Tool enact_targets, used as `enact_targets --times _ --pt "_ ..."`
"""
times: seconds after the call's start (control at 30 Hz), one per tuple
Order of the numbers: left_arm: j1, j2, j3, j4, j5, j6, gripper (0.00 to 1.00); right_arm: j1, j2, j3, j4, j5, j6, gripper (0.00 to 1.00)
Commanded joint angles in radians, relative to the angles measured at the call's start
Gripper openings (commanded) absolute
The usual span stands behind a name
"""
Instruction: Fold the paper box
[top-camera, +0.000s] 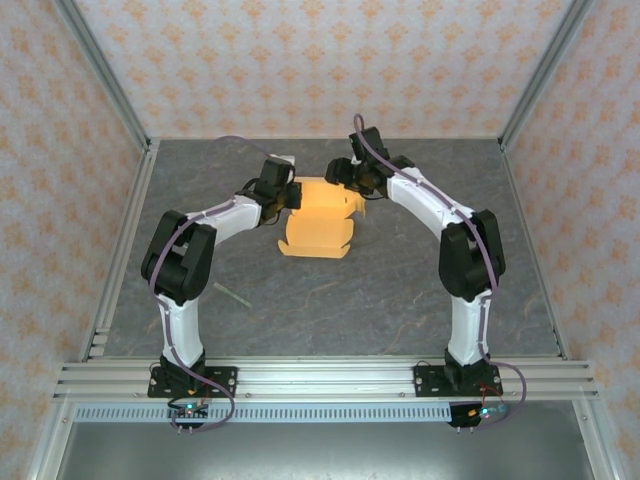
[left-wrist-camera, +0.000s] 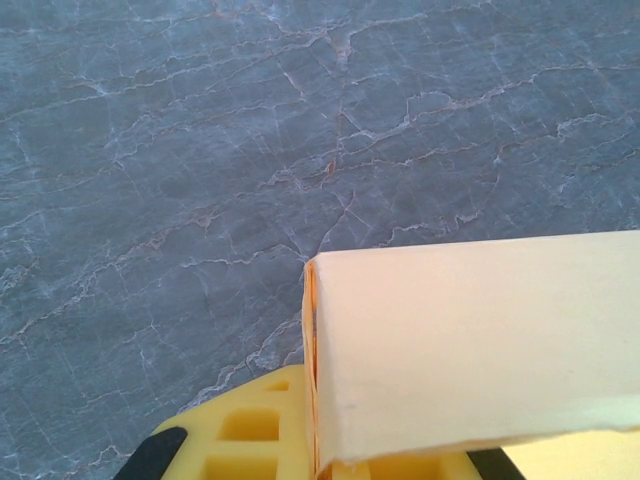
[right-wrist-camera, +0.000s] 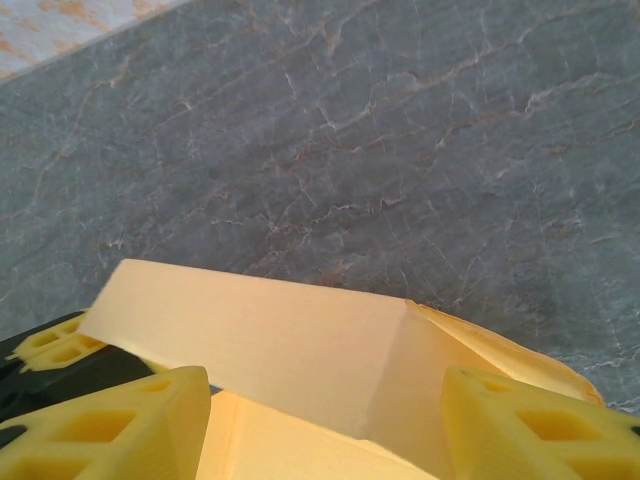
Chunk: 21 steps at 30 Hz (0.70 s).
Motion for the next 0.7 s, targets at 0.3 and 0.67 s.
enact_targets --times 0.3,0.67 --pt "-0.017 -0.080 -0.037 0.050 -0.064 -0.018 0.00 -0.021 0.025 -0.046 0.189 -0.156 0.225 0.38" --pt "-0.018 -0.087 -0.031 0.018 -0.105 -0.020 0.00 -0.039 -0.114 -0.169 0.192 -0.057 0.133 0.59"
